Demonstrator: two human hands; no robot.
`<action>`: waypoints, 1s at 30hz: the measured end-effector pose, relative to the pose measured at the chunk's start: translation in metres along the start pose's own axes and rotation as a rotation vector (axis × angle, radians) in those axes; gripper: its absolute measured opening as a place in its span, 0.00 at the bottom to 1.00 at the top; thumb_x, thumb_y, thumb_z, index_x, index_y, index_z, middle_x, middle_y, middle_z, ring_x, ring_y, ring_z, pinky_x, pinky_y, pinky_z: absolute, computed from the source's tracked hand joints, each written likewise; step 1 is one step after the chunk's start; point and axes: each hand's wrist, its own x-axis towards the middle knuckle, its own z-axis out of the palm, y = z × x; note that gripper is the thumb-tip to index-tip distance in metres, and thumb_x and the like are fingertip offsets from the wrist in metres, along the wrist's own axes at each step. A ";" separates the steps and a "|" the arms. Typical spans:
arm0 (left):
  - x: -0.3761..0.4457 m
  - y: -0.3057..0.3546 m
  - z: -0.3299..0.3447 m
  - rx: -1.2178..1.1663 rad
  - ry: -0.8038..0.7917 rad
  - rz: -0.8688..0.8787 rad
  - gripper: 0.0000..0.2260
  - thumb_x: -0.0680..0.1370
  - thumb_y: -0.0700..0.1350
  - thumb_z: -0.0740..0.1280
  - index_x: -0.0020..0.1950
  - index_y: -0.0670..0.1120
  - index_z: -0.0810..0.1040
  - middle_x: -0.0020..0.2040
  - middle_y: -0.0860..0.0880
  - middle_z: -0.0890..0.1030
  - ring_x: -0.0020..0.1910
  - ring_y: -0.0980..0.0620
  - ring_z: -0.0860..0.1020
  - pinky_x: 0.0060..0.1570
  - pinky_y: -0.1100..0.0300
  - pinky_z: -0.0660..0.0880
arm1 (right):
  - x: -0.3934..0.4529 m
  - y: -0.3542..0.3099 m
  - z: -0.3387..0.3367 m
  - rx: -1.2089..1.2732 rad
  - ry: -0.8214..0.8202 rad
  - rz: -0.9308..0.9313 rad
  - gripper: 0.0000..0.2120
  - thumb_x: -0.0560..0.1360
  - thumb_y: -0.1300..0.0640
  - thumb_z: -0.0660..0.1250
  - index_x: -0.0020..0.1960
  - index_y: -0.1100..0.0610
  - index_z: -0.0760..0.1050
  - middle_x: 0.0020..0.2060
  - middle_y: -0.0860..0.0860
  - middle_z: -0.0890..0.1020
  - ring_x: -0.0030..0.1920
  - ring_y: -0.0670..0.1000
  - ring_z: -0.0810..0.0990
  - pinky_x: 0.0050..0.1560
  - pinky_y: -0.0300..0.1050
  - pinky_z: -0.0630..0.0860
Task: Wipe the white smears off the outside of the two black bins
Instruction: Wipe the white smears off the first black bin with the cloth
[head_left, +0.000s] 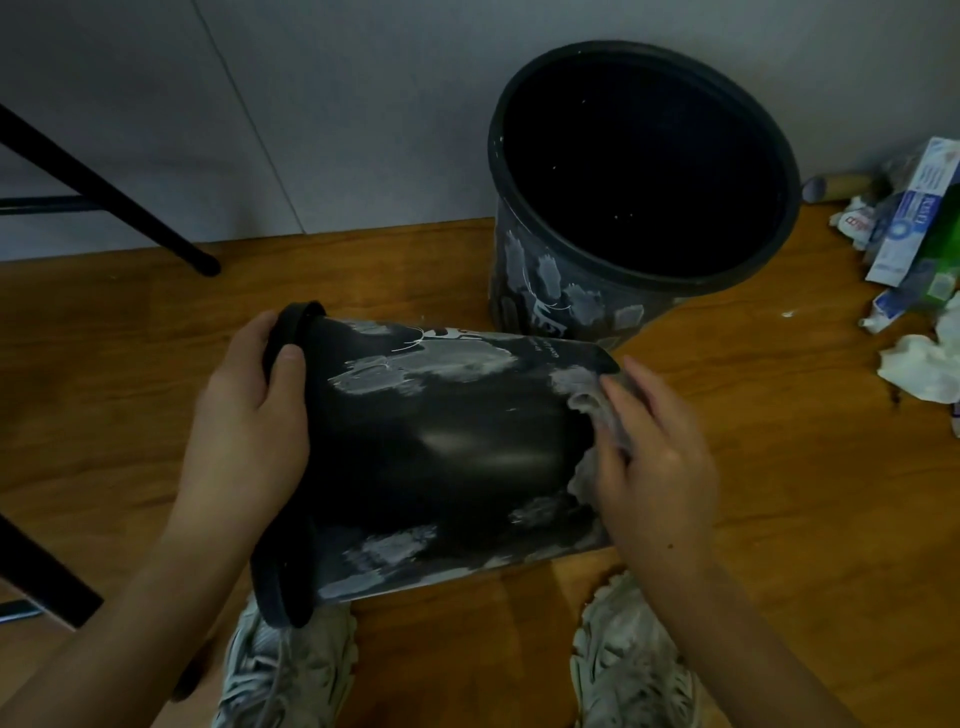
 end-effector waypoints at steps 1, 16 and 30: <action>0.001 -0.001 0.000 0.001 0.006 0.009 0.18 0.83 0.48 0.54 0.74 0.52 0.66 0.59 0.56 0.73 0.48 0.67 0.72 0.41 0.73 0.66 | 0.001 0.001 -0.001 -0.013 0.006 0.013 0.17 0.79 0.55 0.59 0.62 0.62 0.77 0.63 0.57 0.77 0.62 0.55 0.76 0.61 0.42 0.69; 0.002 -0.006 0.003 -0.001 0.025 0.045 0.18 0.83 0.47 0.55 0.74 0.49 0.64 0.58 0.57 0.69 0.47 0.71 0.65 0.38 0.78 0.65 | -0.009 0.016 0.003 0.003 0.052 0.032 0.16 0.78 0.57 0.61 0.62 0.62 0.77 0.64 0.58 0.76 0.63 0.55 0.75 0.62 0.44 0.73; 0.000 -0.002 0.006 -0.010 0.068 0.031 0.16 0.83 0.46 0.56 0.71 0.52 0.68 0.46 0.65 0.72 0.38 0.76 0.72 0.37 0.78 0.65 | -0.033 0.030 0.004 0.033 0.106 -0.061 0.16 0.77 0.63 0.62 0.63 0.65 0.76 0.65 0.61 0.74 0.65 0.58 0.73 0.64 0.52 0.73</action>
